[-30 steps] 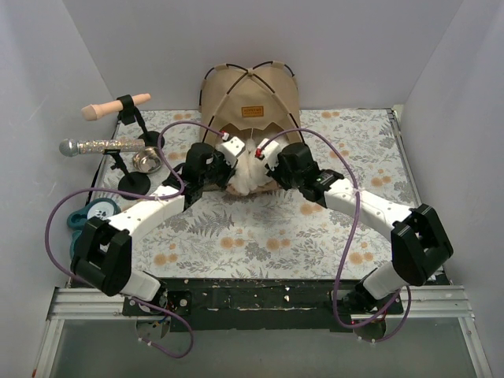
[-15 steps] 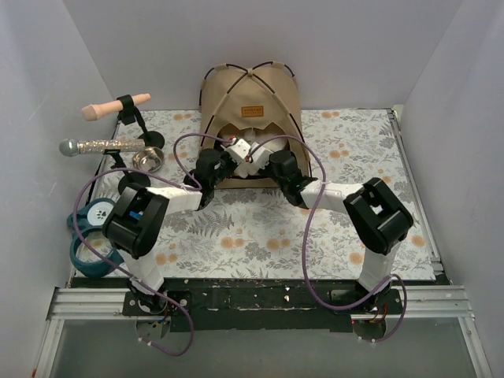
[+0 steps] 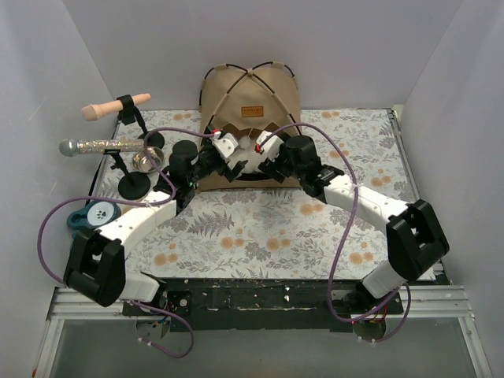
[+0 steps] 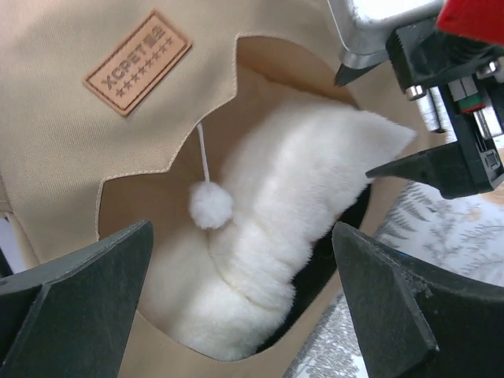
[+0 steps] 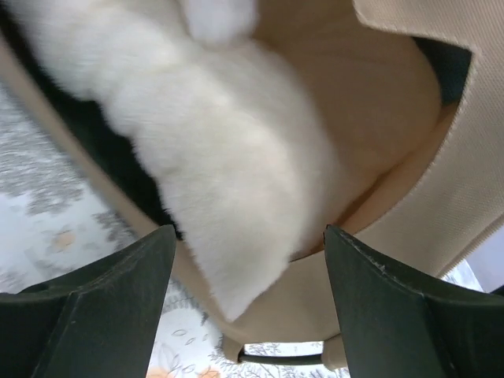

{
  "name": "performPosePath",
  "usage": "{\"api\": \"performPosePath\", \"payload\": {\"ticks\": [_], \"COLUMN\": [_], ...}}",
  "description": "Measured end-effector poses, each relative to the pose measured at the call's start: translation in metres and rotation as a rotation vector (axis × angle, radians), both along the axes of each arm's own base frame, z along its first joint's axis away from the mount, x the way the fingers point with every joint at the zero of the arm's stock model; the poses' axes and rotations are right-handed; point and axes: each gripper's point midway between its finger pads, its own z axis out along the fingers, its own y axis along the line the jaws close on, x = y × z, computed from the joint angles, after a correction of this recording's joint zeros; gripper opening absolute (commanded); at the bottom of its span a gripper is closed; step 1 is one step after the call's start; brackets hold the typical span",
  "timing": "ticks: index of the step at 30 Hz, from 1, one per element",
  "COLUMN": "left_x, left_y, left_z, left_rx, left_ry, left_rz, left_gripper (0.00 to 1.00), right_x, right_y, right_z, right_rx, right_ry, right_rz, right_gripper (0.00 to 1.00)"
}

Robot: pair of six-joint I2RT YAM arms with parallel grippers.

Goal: Set up the pet tent

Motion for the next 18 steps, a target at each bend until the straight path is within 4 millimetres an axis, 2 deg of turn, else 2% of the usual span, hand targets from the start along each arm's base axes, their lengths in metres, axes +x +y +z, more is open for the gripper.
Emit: {"api": "performPosePath", "payload": {"ticks": [2,4,6,8,10,12,15,18], "left_x": [-0.013,-0.025,-0.036,-0.042,-0.042,-0.033,-0.015,-0.007], "left_y": [-0.002,-0.003,-0.003,0.0,0.006,0.021,0.052,0.078], "left_z": [0.015,0.016,0.01,0.006,0.01,0.021,0.039,0.038], "left_rx": [-0.019,-0.019,-0.019,-0.038,-0.08,-0.141,-0.223,-0.272], "left_ry": [-0.004,0.023,0.08,0.158,0.247,0.322,0.372,0.411], "left_rz": [-0.04,-0.073,-0.095,-0.084,-0.049,0.021,0.146,0.256], "left_gripper": [0.98,0.98,0.98,0.98,0.98,0.98,0.98,0.98], "right_x": [-0.015,-0.032,-0.05,-0.063,-0.068,-0.058,-0.022,0.007], "right_y": [0.006,0.011,0.017,0.019,0.018,0.019,0.025,0.025], "right_z": [0.009,0.009,0.005,0.0,-0.005,-0.007,-0.013,-0.042], "right_rx": [0.016,0.012,0.007,0.003,-0.005,-0.017,-0.067,-0.158], "right_ry": [0.036,0.104,0.176,0.231,0.264,0.278,0.247,0.218], "right_rz": [0.075,0.157,0.236,0.287,0.295,0.254,0.176,0.123], "right_gripper": [0.84,0.81,0.65,0.4,0.12,0.08,0.06,0.02]}}
